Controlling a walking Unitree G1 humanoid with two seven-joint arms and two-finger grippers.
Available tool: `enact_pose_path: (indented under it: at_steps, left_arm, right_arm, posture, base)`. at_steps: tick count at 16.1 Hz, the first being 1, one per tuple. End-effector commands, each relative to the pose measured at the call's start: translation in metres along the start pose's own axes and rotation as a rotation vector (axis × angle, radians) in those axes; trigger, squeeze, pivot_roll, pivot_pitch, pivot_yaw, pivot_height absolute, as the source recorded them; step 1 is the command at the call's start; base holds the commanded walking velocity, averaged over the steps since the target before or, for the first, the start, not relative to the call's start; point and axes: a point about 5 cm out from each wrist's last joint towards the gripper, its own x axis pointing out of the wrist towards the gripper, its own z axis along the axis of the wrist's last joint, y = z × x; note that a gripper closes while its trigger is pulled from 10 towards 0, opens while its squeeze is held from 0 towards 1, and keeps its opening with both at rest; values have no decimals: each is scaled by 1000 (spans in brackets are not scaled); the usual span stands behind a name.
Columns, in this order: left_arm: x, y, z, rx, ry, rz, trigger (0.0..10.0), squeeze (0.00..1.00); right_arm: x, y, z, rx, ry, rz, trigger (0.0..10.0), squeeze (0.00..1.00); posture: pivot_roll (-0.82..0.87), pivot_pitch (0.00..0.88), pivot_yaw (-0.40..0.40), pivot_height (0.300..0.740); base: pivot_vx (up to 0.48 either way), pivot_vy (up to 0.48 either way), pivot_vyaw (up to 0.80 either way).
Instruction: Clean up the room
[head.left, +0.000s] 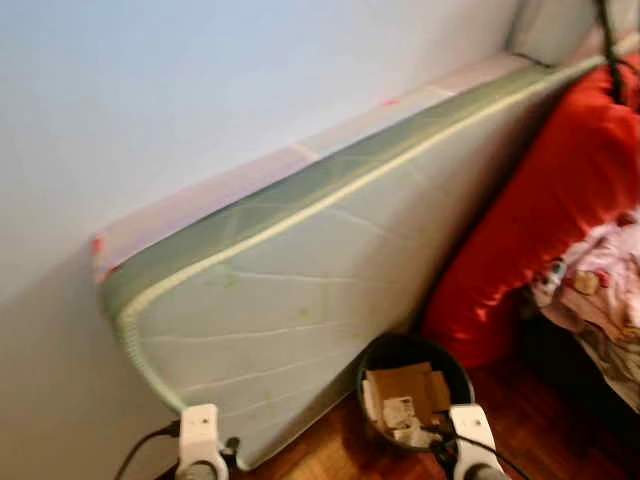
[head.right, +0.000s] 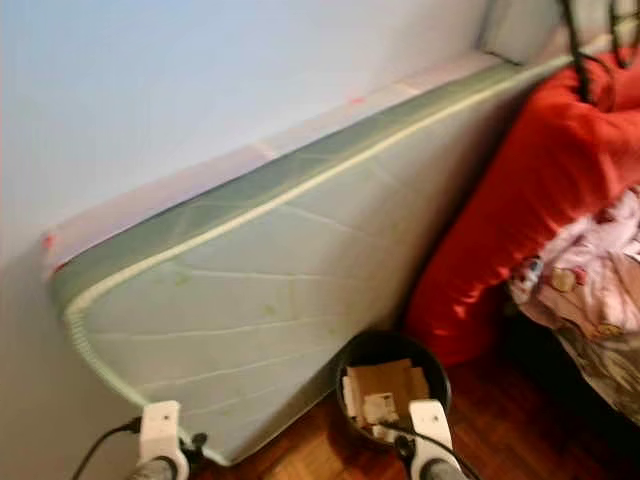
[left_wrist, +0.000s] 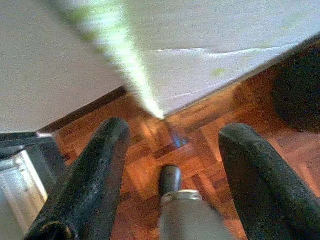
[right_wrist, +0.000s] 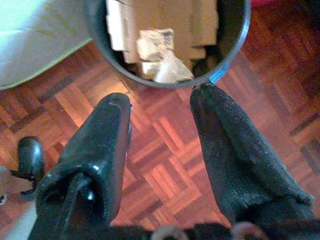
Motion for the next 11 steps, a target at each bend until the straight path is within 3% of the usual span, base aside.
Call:
enact_pose_path:
  at_steps: [1,5,11]
  left_arm:
    - [-26,91,-46,34,160,80,10000,0]
    - [-26,91,-46,34,159,80,10000,0]
    - [-26,90,-46,32,159,78,10000,0]
  right_arm:
    - [6,7,20,235,-12,50,10000,0]
    - [6,7,20,232,-13,49,10000,0]
    - [5,6,20,237,-27,45,10000,0]
  posture:
    - [-84,5,-26,740]
    - [-84,5,-26,740]
    - [-83,4,-31,740]
  base:
    - [0,-326,-688]
    - [0,-322,-700]
    - [0,-322,0]
